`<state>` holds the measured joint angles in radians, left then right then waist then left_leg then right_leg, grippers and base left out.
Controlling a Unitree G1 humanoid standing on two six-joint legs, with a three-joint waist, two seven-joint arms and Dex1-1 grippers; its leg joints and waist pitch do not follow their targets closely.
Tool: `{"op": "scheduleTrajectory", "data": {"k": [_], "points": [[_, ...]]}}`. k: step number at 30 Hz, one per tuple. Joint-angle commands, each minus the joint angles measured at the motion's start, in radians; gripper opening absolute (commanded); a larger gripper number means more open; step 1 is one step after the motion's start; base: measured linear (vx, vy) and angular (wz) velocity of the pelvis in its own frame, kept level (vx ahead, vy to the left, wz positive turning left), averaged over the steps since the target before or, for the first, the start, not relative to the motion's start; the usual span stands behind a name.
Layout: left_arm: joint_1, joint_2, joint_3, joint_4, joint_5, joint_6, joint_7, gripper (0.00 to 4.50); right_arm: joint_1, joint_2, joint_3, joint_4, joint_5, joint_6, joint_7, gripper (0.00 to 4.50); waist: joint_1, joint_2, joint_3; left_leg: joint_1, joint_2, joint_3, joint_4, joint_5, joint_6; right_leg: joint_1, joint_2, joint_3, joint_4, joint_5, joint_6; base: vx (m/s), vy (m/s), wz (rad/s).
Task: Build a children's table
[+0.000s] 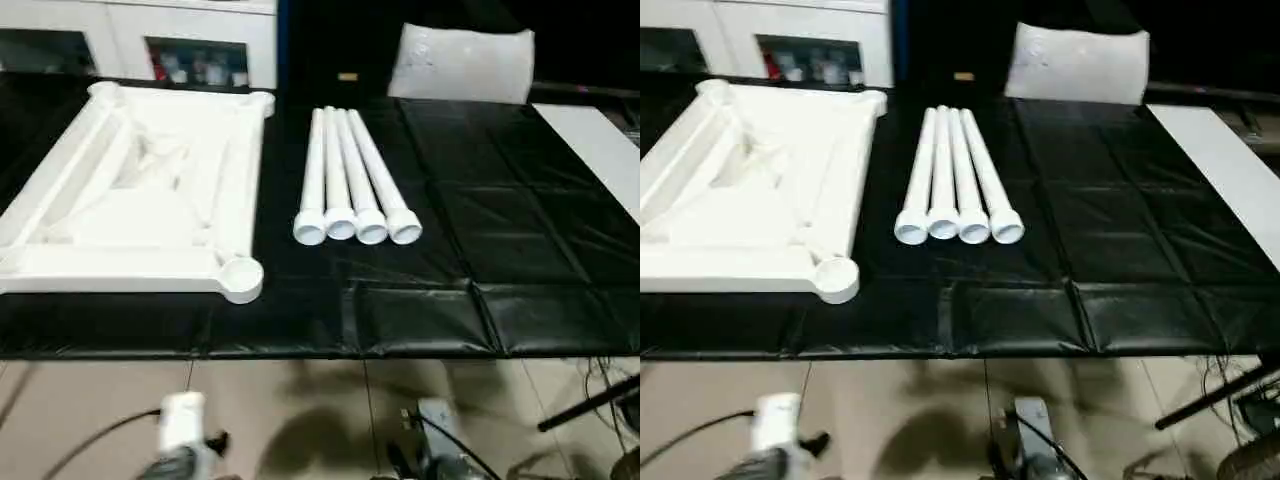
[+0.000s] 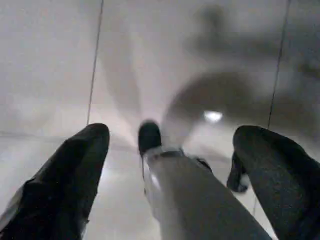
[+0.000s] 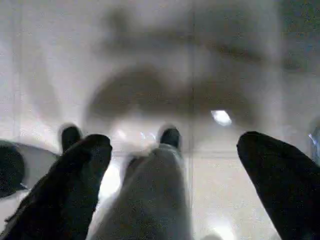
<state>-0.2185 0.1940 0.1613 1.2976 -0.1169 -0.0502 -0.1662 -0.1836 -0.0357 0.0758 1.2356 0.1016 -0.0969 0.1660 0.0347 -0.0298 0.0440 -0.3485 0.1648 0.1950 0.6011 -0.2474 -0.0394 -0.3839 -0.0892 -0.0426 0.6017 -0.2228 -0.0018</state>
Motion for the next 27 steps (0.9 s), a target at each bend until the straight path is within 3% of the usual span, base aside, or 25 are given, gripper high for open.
{"op": "scheduleTrajectory", "data": {"k": [1, 3, 4, 5, 6, 8, 9, 10, 11, 12, 13, 15, 16, 17, 18, 20, 21, 23, 24, 26, 27], "points": [[0.025, -0.013, -0.023, -0.022, 0.024, -0.046, -0.043, 4.46, 0.024, 0.004, 0.002, -0.045, -0.011, -0.049, 0.022, 4.50, 0.005, 0.015, -0.039, 0.003, 0.087, -0.031, -0.087, -0.121, 0.098, 0.034, -0.083, 0.047, -0.052, 0.077, -0.311, 0.000, 0.000, 0.00], [0.062, -0.016, -0.041, -0.047, 0.043, -0.089, -0.039, 4.46, 0.065, 0.003, 0.009, -0.109, -0.005, -0.062, 0.058, 4.50, 0.006, 0.011, -0.038, 0.004, 0.088, -0.030, -0.087, -0.126, 0.105, 0.034, -0.084, 0.048, -0.055, 0.057, -0.308, 0.000, 0.000, 0.00], [0.082, -0.017, -0.049, -0.059, 0.055, -0.111, -0.033, 4.46, 0.082, 0.002, 0.015, -0.134, -0.008, -0.061, 0.074, 4.50, 0.008, 0.016, -0.036, 0.002, 0.090, -0.030, -0.088, -0.139, 0.107, 0.033, -0.085, 0.049, -0.056, 0.040, -0.302, 0.000, 0.000, 0.00], [0.142, -0.022, -0.047, -0.112, 0.038, -0.155, -0.110, 4.46, 0.137, 0.002, 0.016, -0.219, 0.001, -0.080, 0.103, 4.50, 0.010, 0.017, -0.035, 0.002, 0.092, -0.031, -0.091, -0.152, 0.106, 0.034, -0.086, 0.050, -0.060, 0.018, -0.293, 0.000, 0.000, 0.00], [0.142, -0.022, -0.047, -0.112, 0.038, -0.155, -0.110, 4.46, 0.137, 0.002, 0.016, -0.219, 0.001, -0.080, 0.103, 4.50, 0.010, 0.015, -0.033, -0.001, 0.093, -0.032, -0.092, -0.160, 0.106, 0.034, -0.087, 0.050, -0.062, 0.007, -0.288, 0.000, 0.000, 0.00], [0.225, -0.024, -0.055, -0.249, 0.026, -0.206, -0.131, 4.46, 0.224, -0.014, 0.033, -0.384, 0.003, -0.105, 0.122, 4.50, 0.008, 0.017, -0.025, 0.000, 0.096, -0.034, -0.103, -0.235, 0.078, 0.028, -0.084, 0.052, -0.074, -0.093, -0.264, 0.000, 0.000, 0.00], [0.270, -0.024, -0.064, -0.334, 0.022, -0.222, -0.135, 4.46, 0.266, -0.030, 0.048, -0.470, -0.010, -0.112, 0.113, 4.50, 0.007, 0.010, -0.017, -0.002, 0.096, -0.034, -0.106, -0.251, 0.073, 0.025, -0.083, 0.053, -0.080, -0.117, -0.253, 0.000, 0.000, 0.00], [0.288, -0.025, -0.068, -0.367, 0.020, -0.225, -0.138, 4.46, 0.282, -0.036, 0.054, -0.505, -0.016, -0.112, 0.109, 4.50, 0.012, 0.010, -0.012, -0.005, 0.103, -0.038, -0.111, -0.278, 0.059, 0.026, -0.084, 0.055, -0.082, -0.139, -0.229, 0.000, 0.000, 0.00], [0.294, -0.025, -0.069, -0.378, 0.020, -0.226, -0.138, 4.46, 0.288, -0.039, 0.056, -0.516, -0.018, -0.112, 0.107, 4.50, 0.009, 0.011, -0.010, 0.001, 0.098, -0.038, -0.116, -0.317, 0.045, 0.021, -0.078, 0.055, -0.088, -0.199, -0.213, 0.000, 0.000, 0.00], [0.358, -0.030, -0.080, -0.513, 0.006, -0.209, -0.149, 4.46, 0.340, -0.059, 0.065, -0.632, -0.001, -0.090, 0.136, 4.50, 0.003, -0.001, -0.002, 0.000, 0.098, -0.036, -0.117, -0.332, 0.039, 0.015, -0.075, 0.057, -0.092, -0.225, -0.206, 0.000, 0.000, 0.00], [0.407, -0.033, -0.090, -0.614, -0.002, -0.191, -0.157, 4.46, 0.378, -0.074, 0.067, -0.717, 0.011, -0.072, 0.154, 4.50, 0.009, 0.003, 0.006, -0.006, 0.102, -0.039, -0.120, -0.319, 0.038, 0.015, -0.075, 0.060, -0.089, -0.197, -0.199, 0.000, 0.000, 0.00], [0.539, -0.034, -0.125, -0.882, -0.034, -0.162, -0.189, 4.46, 0.478, -0.124, 0.061, -0.940, 0.005, -0.067, 0.176, 4.50, 0.010, -0.010, 0.015, -0.013, 0.106, -0.039, -0.122, -0.306, 0.043, 0.023, -0.075, 0.061, -0.085, -0.166, -0.185, 0.000, 0.000, 0.00], [0.582, -0.034, -0.136, -0.967, -0.047, -0.157, -0.207, 4.46, 0.519, -0.142, 0.054, -1.039, 0.033, -0.038, 0.206, 4.50, 0.012, -0.011, 0.013, -0.007, 0.106, -0.036, -0.119, -0.320, 0.043, 0.019, -0.071, 0.062, -0.088, -0.175, -0.167, 0.000, 0.000, 0.00], [0.582, -0.034, -0.136, -0.967, -0.047, -0.157, -0.207, 4.46, 0.519, -0.142, 0.054, -1.039, 0.033, -0.038, 0.206, 4.50, 0.009, -0.017, 0.020, -0.009, 0.100, -0.035, -0.122, -0.331, 0.047, 0.016, -0.068, 0.062, -0.090, -0.195, -0.159, 0.000, 0.000, 0.00], [0.629, -0.031, -0.148, -1.059, -0.058, -0.142, -0.222, 4.46, 0.563, -0.166, 0.051, -1.150, 0.084, 0.021, 0.247, 4.50, 0.010, -0.013, 0.023, -0.008, 0.096, -0.035, -0.124, -0.352, 0.043, 0.013, -0.065, 0.065, -0.095, -0.242, -0.141, 0.000, 0.000, 0.00], [0.741, -0.007, -0.185, -1.268, -0.086, -0.096, -0.236, 4.46, 0.658, -0.231, 0.072, -1.353, 0.150, 0.099, 0.285, 4.50, 0.011, -0.018, 0.030, -0.009, 0.099, -0.040, -0.127, -0.344, 0.037, 0.010, -0.067, 0.069, -0.098, -0.251, -0.122, 0.000, 0.000, 0.00], [0.763, -0.001, -0.193, -1.308, -0.086, -0.091, -0.236, 4.46, 0.677, -0.246, 0.076, -1.392, 0.156, 0.111, 0.287, 4.50, 0.013, -0.020, 0.032, -0.011, 0.102, -0.042, -0.126, -0.336, 0.034, 0.018, -0.066, 0.068, -0.095, -0.233, -0.117, 0.000, 0.000, 0.00], [0.815, 0.010, -0.203, -1.398, -0.099, -0.069, -0.233, 4.46, 0.729, -0.278, 0.080, -1.498, 0.199, 0.153, 0.299, 4.50, 0.014, -0.023, 0.033, -0.012, 0.099, -0.040, -0.125, -0.303, 0.030, 0.020, -0.058, 0.066, -0.090, -0.169, -0.100, 0.000, 0.000, 0.00], [0.827, 0.011, -0.206, -1.416, -0.100, -0.067, -0.232, 4.46, 0.740, -0.284, 0.077, -1.518, 0.201, 0.161, 0.298, 4.50, 0.012, -0.024, 0.033, -0.006, 0.095, -0.035, -0.120, -0.277, 0.029, 0.014, -0.053, 0.067, -0.089, -0.139, -0.100, 0.000, 0.000, 0.00], [0.862, 0.016, -0.211, -1.475, -0.111, -0.064, -0.229, 4.46, 0.771, -0.305, 0.076, -1.589, 0.216, 0.179, 0.295, 4.50, 0.014, -0.024, 0.035, -0.009, 0.092, -0.035, -0.118, -0.254, 0.028, 0.018, -0.052, 0.067, -0.088, -0.116, -0.096, 0.000, 0.000, 0.00], [0.913, 0.028, -0.214, -1.570, -0.121, -0.047, -0.230, 4.46, 0.805, -0.325, 0.076, -1.681, 0.230, 0.212, 0.290, 4.50, 0.014, -0.027, 0.034, -0.006, 0.092, -0.034, -0.115, -0.230, 0.028, 0.019, -0.050, 0.067, -0.084, -0.076, -0.093, 0.000, 0.000, 0.00]]}}
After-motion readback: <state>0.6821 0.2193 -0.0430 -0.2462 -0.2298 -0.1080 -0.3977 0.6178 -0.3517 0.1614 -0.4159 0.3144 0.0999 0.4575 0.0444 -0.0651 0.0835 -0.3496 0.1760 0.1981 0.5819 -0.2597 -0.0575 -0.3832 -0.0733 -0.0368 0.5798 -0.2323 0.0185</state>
